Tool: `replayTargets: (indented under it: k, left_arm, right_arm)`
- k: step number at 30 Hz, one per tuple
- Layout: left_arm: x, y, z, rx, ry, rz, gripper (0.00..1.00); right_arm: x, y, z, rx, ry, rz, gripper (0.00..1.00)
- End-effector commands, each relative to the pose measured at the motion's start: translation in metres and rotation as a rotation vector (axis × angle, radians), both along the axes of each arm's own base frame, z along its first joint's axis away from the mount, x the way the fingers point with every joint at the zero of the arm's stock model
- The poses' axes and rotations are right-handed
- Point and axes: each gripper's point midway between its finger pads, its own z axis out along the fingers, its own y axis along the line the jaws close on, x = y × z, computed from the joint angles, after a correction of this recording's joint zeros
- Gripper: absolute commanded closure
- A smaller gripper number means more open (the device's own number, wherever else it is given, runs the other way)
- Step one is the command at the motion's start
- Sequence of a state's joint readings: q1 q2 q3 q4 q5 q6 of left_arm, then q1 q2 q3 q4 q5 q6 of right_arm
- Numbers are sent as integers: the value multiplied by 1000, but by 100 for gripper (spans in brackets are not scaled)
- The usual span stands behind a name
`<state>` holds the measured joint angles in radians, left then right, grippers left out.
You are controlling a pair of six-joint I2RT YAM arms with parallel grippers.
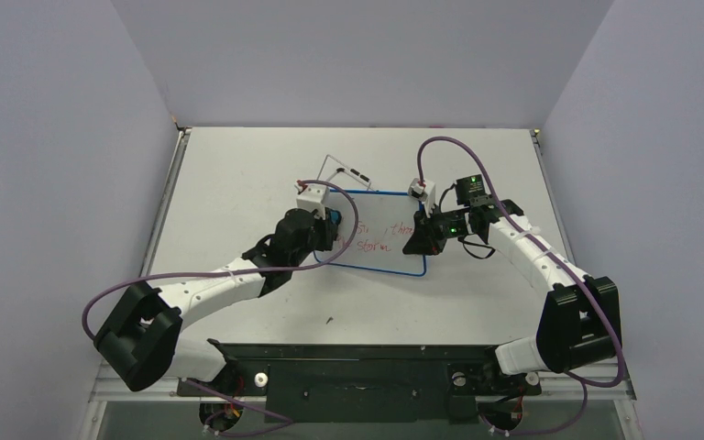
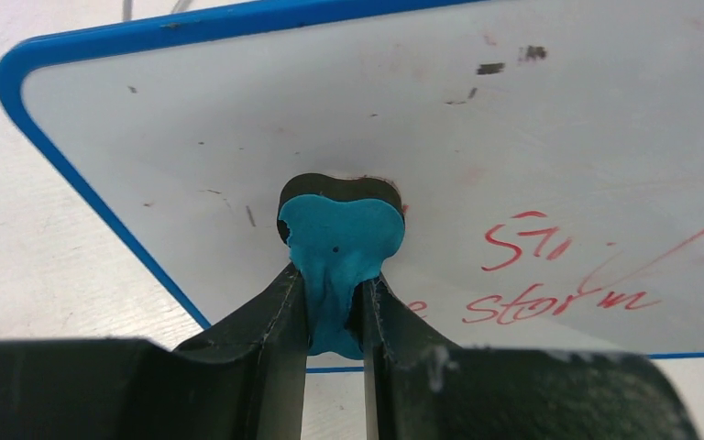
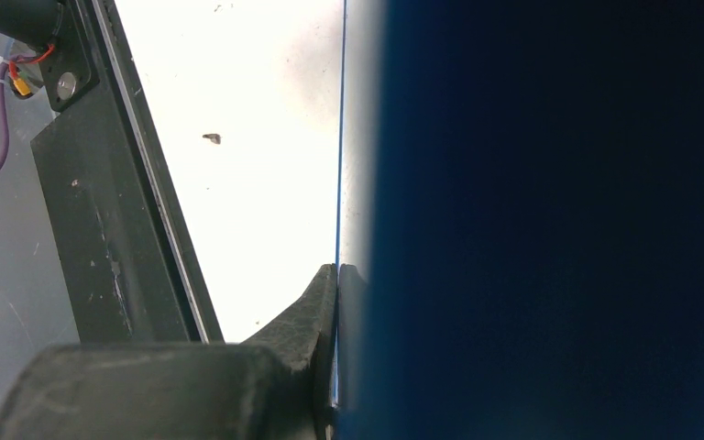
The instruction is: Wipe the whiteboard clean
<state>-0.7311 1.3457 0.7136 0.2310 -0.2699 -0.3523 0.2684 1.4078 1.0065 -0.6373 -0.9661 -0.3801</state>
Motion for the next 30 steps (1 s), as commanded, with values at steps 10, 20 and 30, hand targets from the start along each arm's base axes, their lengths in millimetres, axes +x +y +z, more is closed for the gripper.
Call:
replayTargets:
  k: [10, 20, 30]
  left_arm:
    - [-20, -47, 12, -10, -53, -141, 100]
    - [15, -13, 37, -38, -89, -16, 100]
    - [-25, -57, 15, -39, -83, -192, 100]
  right_arm:
    - [-28, -3, -16, -67, 92, 47, 100]
    - [-28, -3, -16, -68, 89, 47, 100]
    - [-28, -3, -17, -69, 91, 47, 100]
